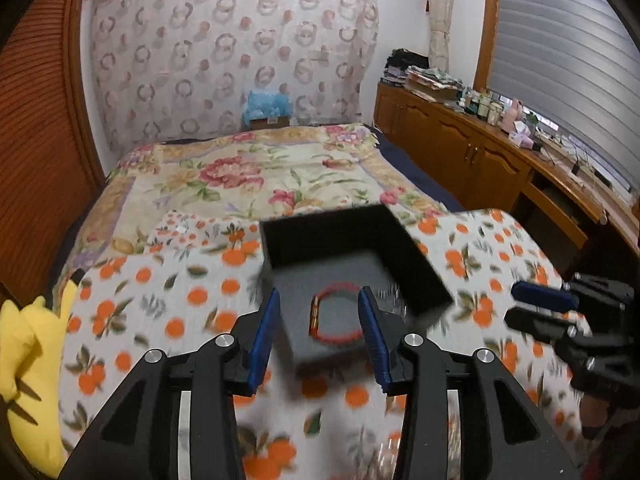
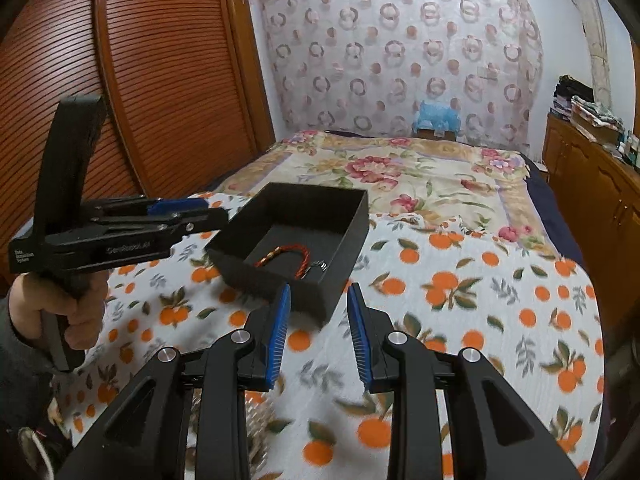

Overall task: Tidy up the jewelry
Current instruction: 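Return the left tool to the pile and grasp the pearl necklace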

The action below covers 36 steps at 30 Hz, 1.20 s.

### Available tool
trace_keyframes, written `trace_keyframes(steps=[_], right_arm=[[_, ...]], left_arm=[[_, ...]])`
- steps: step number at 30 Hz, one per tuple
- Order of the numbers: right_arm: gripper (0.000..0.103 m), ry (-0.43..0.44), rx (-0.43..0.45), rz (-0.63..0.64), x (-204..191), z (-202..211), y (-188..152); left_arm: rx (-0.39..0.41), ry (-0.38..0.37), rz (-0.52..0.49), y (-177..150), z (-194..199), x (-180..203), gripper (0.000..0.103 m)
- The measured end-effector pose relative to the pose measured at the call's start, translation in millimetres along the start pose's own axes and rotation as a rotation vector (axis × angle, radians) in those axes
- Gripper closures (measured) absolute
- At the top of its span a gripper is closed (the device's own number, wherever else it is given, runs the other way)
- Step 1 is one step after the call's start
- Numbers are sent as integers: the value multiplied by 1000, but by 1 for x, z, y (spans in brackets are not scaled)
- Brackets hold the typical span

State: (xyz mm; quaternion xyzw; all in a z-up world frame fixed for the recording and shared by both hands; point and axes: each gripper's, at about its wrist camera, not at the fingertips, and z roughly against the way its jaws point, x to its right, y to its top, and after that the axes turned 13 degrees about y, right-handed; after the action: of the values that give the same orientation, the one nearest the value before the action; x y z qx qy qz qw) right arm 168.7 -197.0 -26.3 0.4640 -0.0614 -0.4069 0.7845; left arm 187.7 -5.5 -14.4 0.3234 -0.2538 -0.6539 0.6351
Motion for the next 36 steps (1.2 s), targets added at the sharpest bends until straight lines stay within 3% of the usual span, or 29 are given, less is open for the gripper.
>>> trace_keyframes(steps=[13,26,34,36], right_arm=[[71,-34,-23,56,-40,15,-48],[70,-54,-39,39,-44,21,-73],[68,-46,-35,22,-42,23,-76],[68,-42,-36,24,-44,22,-77]], left_arm=[[-48,-64,3,-77,42,-16,62],[-102,-149,6,-100,37,7,63],[-155,-167,18,-105,21,13,77],[-164,-180,30,-106,19,11,89]])
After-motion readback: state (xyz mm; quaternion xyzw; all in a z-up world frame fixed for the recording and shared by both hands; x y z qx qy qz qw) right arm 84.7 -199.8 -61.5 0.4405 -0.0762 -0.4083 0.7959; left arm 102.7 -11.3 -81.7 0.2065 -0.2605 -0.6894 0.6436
